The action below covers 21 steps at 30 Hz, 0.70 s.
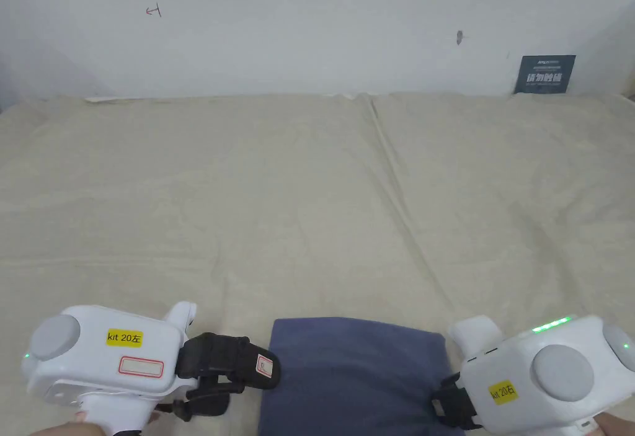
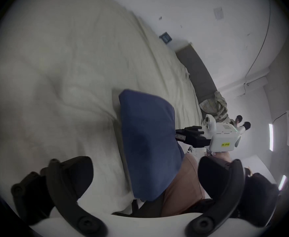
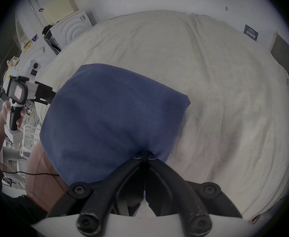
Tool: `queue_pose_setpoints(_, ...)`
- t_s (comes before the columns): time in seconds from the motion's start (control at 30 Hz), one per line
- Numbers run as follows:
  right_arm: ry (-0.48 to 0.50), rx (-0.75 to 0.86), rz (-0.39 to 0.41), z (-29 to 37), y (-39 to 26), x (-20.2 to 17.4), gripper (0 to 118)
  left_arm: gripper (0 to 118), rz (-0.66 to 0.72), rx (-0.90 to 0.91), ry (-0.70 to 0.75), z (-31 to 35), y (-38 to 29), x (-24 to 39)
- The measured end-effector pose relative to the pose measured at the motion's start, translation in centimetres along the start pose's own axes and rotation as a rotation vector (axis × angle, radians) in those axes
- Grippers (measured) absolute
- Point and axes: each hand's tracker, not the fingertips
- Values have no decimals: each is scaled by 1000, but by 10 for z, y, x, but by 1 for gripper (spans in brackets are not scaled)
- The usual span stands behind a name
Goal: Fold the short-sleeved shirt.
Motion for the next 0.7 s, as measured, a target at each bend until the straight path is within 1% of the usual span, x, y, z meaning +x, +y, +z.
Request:
queue_pose_setpoints(0.1,-14,12,29,1,-4,-4,0,118,133,8,-147,-27,-3,-5)
queue_pose_setpoints(0.2,-4,22,21,-2,-5,1,0,118,187,9,-261,-55,-2,-3)
queue_pose_setpoints(0.27,16,27,-9,-2,-6,6,0,118,193,-11,-254,-62,6,-13)
queue_pose_setpoints(0.37,48,40,-47,-5,-8,15,0,118,159,-21,-217,-66,8,-2)
queue_pose_setpoints(0.43,58,50,-53,-4,-10,18,0,118,150,-17,-194,-62,6,0)
queue_pose_setpoints(0.47,63,50,-42,-2,-9,14,0,116,144,-1,-151,-58,5,1)
queue_pose_setpoints(0.5,63,55,-41,-1,-9,13,0,103,129,15,-94,-54,3,4)
queue_pose_setpoints(0.53,59,61,-37,0,-9,12,0,82,98,40,-5,-48,2,6)
queue_pose_setpoints(0.57,55,64,-33,0,-10,12,0,43,82,56,71,-46,1,7)
queue_pose_setpoints(0.6,73,74,-24,2,-11,10,0,28,62,27,105,-48,-1,8)
queue_pose_setpoints(0.63,85,78,-29,3,-11,8,0,28,70,7,85,-51,-4,11)
queue_pose_setpoints(0.7,57,75,-19,3,-10,4,0,28,67,32,65,-49,-4,15)
